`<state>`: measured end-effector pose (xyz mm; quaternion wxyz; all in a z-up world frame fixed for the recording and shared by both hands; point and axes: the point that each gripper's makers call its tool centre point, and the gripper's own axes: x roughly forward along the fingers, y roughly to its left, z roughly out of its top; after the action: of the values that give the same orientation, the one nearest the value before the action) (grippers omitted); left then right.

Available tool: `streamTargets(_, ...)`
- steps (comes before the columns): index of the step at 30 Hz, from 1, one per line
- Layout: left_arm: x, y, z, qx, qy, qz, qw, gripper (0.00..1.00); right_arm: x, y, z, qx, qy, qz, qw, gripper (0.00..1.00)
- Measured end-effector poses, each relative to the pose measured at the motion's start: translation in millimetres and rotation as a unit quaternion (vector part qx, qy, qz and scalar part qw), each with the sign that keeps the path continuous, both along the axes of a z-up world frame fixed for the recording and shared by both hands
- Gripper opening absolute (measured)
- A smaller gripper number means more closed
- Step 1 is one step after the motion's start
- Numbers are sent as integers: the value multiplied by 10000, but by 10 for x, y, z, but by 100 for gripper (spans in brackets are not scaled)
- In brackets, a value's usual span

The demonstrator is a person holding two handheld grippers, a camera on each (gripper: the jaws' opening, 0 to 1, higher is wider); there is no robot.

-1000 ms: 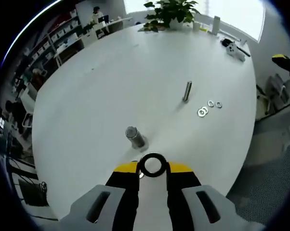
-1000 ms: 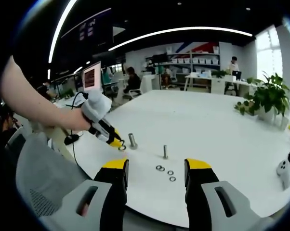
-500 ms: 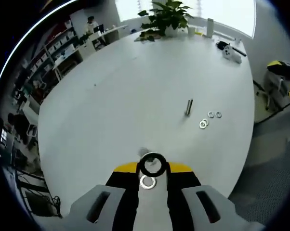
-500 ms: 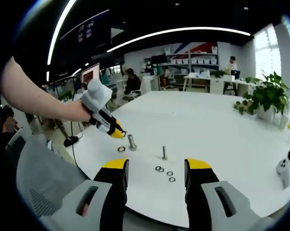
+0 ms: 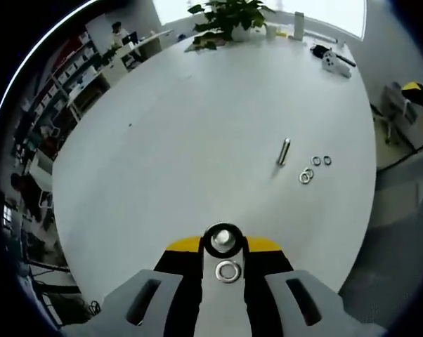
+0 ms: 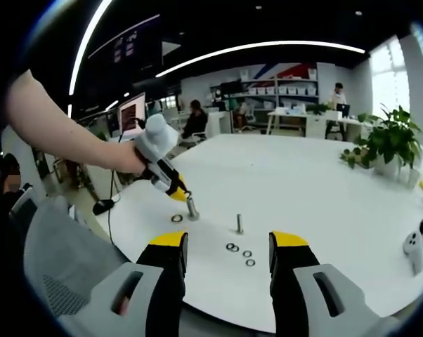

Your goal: Place the washer onto the threaded stud by aligning its center hole with the stud, sliding it down to the base, and recovering from edge contact or off-axis alignment until the washer reaches the visible bottom stop.

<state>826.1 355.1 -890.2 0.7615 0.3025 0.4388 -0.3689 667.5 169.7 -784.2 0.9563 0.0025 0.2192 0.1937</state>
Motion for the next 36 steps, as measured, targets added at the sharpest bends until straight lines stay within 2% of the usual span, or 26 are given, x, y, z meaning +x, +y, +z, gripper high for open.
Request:
streamTargets(18, 32, -29, -184, 309, 202, -219, 9991, 19, 4, -20, 11, 29, -26, -56, 10000, 49)
streamTargets(28, 37, -24, -471, 470, 386, -299, 9977, 19, 9, -37, 8, 13, -27, -88, 10000, 49)
streamTargets(36, 33, -27, -595, 484, 480, -252, 9974, 19, 11, -52, 1, -37, -29, -109, 9999, 49)
